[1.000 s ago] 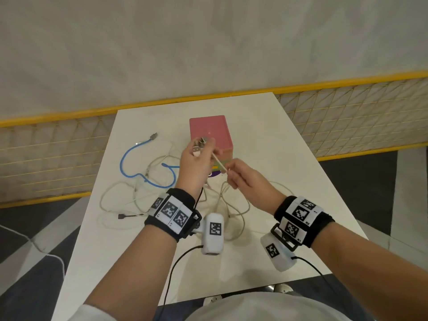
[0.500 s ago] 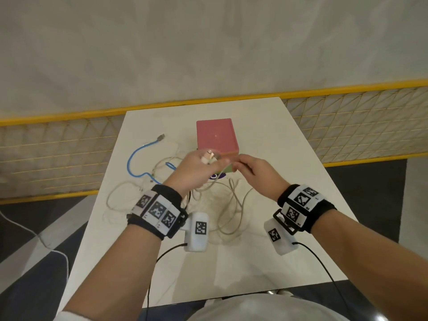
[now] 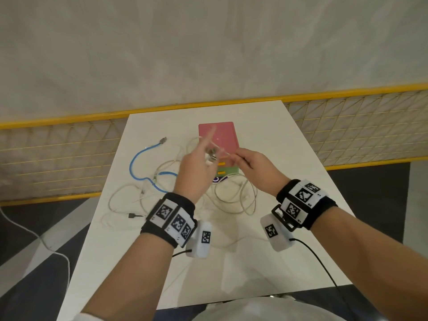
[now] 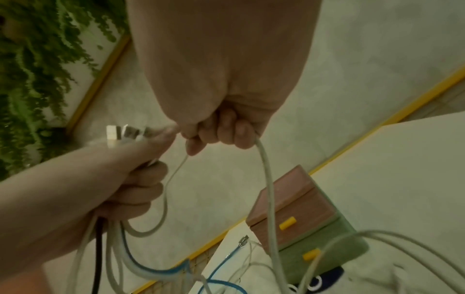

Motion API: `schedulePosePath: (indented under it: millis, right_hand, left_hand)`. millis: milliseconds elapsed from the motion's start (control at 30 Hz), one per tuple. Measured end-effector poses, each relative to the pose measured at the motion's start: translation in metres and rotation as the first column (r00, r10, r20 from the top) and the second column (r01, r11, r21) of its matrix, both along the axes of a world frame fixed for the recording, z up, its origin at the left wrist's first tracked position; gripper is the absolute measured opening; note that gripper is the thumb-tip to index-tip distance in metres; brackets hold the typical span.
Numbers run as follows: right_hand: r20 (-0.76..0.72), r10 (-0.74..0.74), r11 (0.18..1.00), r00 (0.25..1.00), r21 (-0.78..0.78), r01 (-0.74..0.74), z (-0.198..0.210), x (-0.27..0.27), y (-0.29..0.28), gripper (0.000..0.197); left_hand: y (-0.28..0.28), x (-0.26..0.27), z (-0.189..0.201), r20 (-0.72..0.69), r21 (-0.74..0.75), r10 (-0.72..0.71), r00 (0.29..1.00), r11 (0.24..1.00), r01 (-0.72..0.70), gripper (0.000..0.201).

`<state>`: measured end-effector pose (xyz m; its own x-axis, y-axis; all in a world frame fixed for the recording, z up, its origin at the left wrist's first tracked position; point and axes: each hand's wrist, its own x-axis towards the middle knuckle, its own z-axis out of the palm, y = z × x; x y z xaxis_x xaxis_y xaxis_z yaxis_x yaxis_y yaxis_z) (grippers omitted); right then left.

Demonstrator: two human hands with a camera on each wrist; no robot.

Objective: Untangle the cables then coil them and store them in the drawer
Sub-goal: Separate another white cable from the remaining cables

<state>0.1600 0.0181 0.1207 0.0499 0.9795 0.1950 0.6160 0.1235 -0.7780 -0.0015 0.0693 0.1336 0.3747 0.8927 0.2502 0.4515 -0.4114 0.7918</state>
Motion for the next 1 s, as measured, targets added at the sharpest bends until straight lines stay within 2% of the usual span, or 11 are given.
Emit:
schedulePosePath:
  millis: [67, 167, 267, 333, 433, 500, 567, 633, 833, 900, 1000]
  right_hand:
    - [-0.009, 0.049, 0.999, 0.999, 0.001, -0.049, 0.004, -0.003, 0.003, 0.023]
    - [-0.022, 0.110, 0.994, 0.994, -0.011, -0.110, 0.003, -0.002, 0.001, 0.022]
    - [-0.022, 0.078, 0.997, 0.997, -0.021, -0.078, -0.002, 0.009, -0.002, 0.022]
    - [0.027, 0.053, 0.997, 0.998, -0.056, -0.052, -0.009, 0.019, -0.004, 0.026]
    - [0.135, 0.054, 0.995, 0.989, -0.096, -0.041, -0.014, 0.027, -0.010, 0.027]
    - [0.183, 0.057, 0.994, 0.981, -0.105, -0.038, -0.014, 0.024, -0.010, 0.026]
    - [0.204, 0.053, 0.994, 0.978, -0.104, -0.032, -0.011, 0.018, -0.004, 0.027]
    - [0.232, 0.065, 0.996, 0.971, -0.079, -0.048, -0.006, 0.013, 0.000, 0.028]
    - [0.259, 0.136, 0.990, 0.956, -0.064, -0.124, 0.001, 0.016, 0.001, 0.026]
    - [0.139, 0.116, 0.992, 0.983, -0.059, -0.108, -0.001, 0.025, -0.002, 0.025]
    - [0.087, 0.064, 0.995, 0.994, -0.077, -0.057, -0.002, 0.038, -0.009, 0.025]
  left_hand:
    - [0.000, 0.005, -0.004, -0.025, -0.016, -0.085, 0.996, 0.996, 0.084, 0.023]
    - [0.007, 0.001, -0.001, -0.026, 0.009, -0.058, 0.998, 0.998, 0.058, 0.027]
    - [0.021, -0.010, 0.007, 0.122, 0.001, 0.141, 0.982, 0.990, -0.143, 0.023]
    - [0.034, -0.023, 0.010, 0.257, -0.075, 0.327, 0.909, 0.945, -0.319, 0.023]
    - [0.049, -0.037, 0.010, 0.217, -0.061, 0.449, 0.867, 0.892, -0.447, 0.027]
    - [0.042, -0.033, 0.007, 0.141, 0.014, 0.310, 0.940, 0.949, -0.315, 0.031]
    - [0.024, -0.019, 0.004, 0.062, 0.006, 0.051, 0.997, 0.999, -0.052, 0.046]
    - [0.008, -0.007, -0.001, -0.061, -0.020, -0.162, 0.985, 0.987, 0.161, 0.058]
    - [0.010, -0.001, -0.010, -0.136, -0.090, -0.252, 0.958, 0.966, 0.241, 0.030]
    - [0.018, -0.005, -0.005, -0.083, -0.040, -0.133, 0.988, 0.991, 0.130, 0.018]
    - [0.040, -0.018, -0.003, 0.064, 0.019, 0.204, 0.977, 0.978, -0.206, 0.024]
